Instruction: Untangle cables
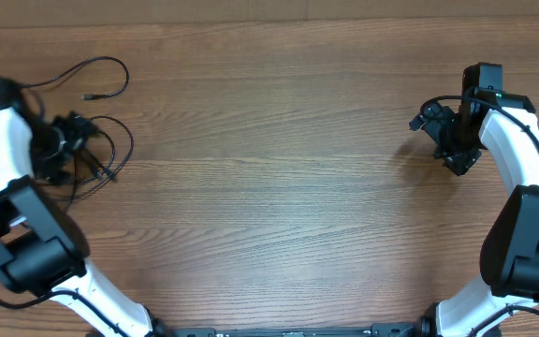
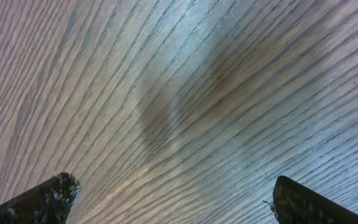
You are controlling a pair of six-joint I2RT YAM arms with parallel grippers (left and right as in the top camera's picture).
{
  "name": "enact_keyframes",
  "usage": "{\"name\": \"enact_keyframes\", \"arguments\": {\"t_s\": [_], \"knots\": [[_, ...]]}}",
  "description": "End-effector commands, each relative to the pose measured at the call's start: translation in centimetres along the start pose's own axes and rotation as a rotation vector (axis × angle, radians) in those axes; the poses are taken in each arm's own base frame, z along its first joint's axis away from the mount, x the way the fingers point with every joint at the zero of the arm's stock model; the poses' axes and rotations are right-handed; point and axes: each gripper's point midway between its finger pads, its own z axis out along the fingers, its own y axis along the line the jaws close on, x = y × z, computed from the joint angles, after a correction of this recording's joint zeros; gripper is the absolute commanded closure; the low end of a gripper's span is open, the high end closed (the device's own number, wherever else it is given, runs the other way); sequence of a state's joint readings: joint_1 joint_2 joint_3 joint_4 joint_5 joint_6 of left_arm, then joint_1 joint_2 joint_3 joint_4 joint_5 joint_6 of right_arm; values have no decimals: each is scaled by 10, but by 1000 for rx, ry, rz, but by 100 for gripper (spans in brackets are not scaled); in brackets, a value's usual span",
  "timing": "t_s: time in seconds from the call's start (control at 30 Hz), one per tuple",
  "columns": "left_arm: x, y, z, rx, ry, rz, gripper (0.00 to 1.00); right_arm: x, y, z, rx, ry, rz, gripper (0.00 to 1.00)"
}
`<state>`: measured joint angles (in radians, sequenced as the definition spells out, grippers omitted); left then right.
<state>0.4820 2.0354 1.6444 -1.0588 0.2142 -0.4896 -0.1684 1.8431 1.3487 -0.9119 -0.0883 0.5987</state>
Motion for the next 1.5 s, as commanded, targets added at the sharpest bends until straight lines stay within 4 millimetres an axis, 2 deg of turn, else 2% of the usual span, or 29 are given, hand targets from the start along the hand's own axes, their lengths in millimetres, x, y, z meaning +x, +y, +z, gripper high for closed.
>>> {"name": "enact_keyframes", "arguments": {"t_s": [0.0,0.3,0.53,1.03,1.47], "knots": [[23,-37,5,16,22,172,0,-3,-1,-3,4,-16,0,0],[76,-89,19,-16,50,365,0,-3,-1,-3,4,-17,0,0],[115,-117,27,-54,52,498,0,-3,-1,-3,4,-16,0,0],[179,-148,38,-132,32,712,0,-3,-1,-3,4,-16,0,0],[206,-160,41,-130,39,787,0,-3,-1,-3,4,-16,0,0]]}}
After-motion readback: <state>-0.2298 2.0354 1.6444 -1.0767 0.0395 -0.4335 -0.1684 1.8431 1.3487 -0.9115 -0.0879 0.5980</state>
